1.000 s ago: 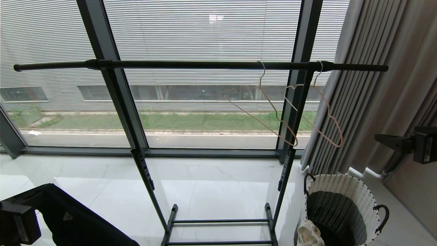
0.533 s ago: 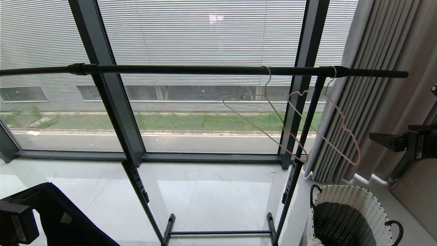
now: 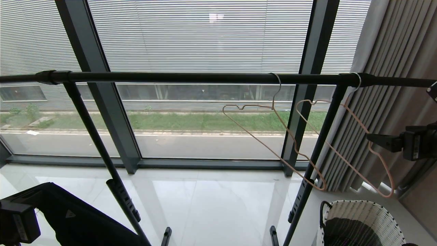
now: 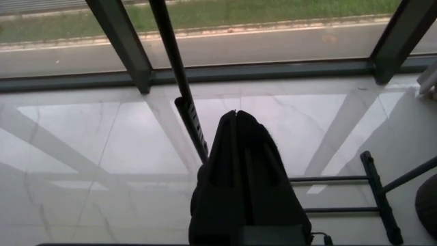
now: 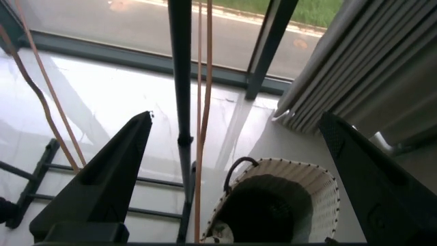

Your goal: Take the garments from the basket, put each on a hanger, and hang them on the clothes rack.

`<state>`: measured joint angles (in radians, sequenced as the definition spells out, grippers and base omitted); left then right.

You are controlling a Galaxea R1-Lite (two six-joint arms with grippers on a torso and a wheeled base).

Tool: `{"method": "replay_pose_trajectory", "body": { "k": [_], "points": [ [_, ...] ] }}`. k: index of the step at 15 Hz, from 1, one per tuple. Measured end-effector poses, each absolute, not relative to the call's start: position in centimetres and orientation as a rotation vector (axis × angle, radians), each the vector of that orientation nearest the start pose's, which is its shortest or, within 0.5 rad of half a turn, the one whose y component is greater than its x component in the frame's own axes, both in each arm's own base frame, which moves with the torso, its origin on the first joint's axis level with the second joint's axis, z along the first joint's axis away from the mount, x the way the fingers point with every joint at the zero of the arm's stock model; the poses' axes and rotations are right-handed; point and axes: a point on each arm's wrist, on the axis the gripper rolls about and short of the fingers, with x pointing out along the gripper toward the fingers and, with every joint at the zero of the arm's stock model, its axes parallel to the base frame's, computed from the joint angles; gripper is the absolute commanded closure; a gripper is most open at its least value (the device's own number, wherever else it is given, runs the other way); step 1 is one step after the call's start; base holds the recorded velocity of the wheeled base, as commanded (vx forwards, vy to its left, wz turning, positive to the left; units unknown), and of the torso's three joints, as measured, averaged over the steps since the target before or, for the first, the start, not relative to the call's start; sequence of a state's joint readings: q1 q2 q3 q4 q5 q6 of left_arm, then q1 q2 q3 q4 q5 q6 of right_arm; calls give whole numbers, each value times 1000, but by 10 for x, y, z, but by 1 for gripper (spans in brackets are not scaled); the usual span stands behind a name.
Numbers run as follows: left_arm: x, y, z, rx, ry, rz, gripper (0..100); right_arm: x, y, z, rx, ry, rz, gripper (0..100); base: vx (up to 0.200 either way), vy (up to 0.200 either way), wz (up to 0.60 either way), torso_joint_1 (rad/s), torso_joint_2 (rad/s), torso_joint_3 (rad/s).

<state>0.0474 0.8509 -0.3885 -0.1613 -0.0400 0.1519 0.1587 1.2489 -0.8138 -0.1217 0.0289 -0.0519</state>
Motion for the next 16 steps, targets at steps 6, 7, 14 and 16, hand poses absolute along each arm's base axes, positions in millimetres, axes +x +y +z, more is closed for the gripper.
{"method": "replay_pose_trajectory", "body": {
  "k": [6, 7, 14, 16],
  "points": [
    [88, 3, 186, 140, 288, -14, 100, 211, 36, 234, -67, 371, 237, 0, 0, 0, 0, 0, 0, 0],
    [86, 3, 187, 141, 280, -13, 100, 217, 37, 231, -65, 376, 241, 0, 0, 0, 0, 0, 0, 0],
    [81, 3, 187, 147, 259, -8, 100, 246, 42, 212, -62, 414, 246, 0, 0, 0, 0, 0, 0, 0],
    [81, 3, 187, 147, 258, -8, 100, 250, 43, 209, -61, 416, 247, 0, 0, 0, 0, 0, 0, 0]
  ]
}}
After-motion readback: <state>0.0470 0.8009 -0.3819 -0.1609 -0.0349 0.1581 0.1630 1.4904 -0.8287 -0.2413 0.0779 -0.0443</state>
